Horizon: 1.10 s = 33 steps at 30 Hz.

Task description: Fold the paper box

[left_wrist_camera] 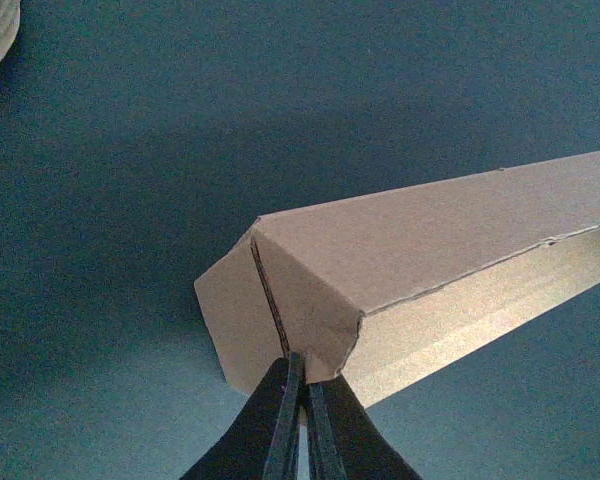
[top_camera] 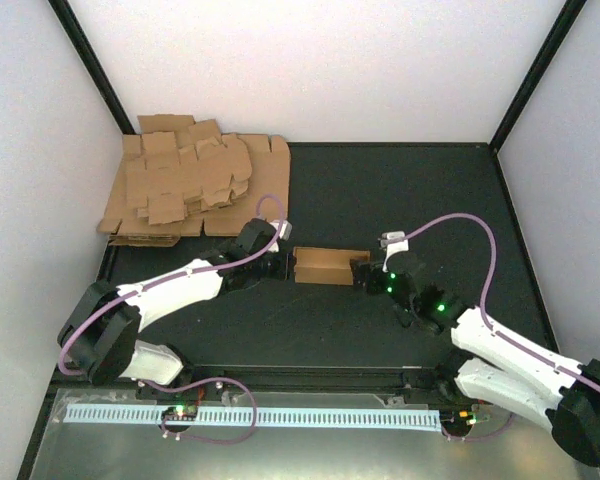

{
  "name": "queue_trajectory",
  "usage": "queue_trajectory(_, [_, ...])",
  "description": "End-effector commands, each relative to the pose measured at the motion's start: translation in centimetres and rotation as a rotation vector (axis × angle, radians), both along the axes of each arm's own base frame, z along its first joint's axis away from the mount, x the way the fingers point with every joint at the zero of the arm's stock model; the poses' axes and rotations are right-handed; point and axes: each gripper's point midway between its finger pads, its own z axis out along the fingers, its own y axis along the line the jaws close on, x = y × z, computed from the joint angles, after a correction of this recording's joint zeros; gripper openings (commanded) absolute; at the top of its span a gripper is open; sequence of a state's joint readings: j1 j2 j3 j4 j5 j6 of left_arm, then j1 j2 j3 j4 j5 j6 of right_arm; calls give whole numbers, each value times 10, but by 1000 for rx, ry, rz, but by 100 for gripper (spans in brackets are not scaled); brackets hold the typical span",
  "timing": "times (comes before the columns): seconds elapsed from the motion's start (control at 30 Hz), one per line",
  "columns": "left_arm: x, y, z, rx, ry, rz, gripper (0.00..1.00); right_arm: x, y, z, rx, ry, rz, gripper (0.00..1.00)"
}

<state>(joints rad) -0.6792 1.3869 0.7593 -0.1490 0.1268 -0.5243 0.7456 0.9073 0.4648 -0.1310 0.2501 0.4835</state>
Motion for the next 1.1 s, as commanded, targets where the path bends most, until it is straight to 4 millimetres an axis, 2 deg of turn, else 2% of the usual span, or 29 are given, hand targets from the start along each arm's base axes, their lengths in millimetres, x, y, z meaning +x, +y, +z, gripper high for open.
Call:
queue_trajectory(0.0, [-15,8,-10,56,59,-11,6,5,-1,31,49,5,-29,99])
queue_trajectory(0.13, [-14,8,-6,53,51,-10,10,21,-5,44,62,41,-92,100])
queue_trajectory(0.27, [-15,7,-1,48,44,-16,14,37,0,43,37,67,-116,99])
queue_trajectory(0.37, [-15,7,4,42,35,-25,19,42,2,34,29,79,-126,100])
queue_trajectory(0.5, [-16,9,16,45,19,-28,27,40,-2,19,31,107,-130,99])
queue_trajectory(0.6, [-18,9,24,30,9,-34,39,37,-5,12,42,124,-119,100])
queue_trajectory(0.67, [-19,7,39,-1,-23,-45,44,35,-5,10,45,131,-106,100])
queue_trajectory(0.9, [-14,-3,69,-63,-64,-69,48,37,-5,2,33,154,-88,99])
queue_trajectory(1.07, [-6,-2,81,-82,-91,-53,51,39,-5,13,52,128,-77,100])
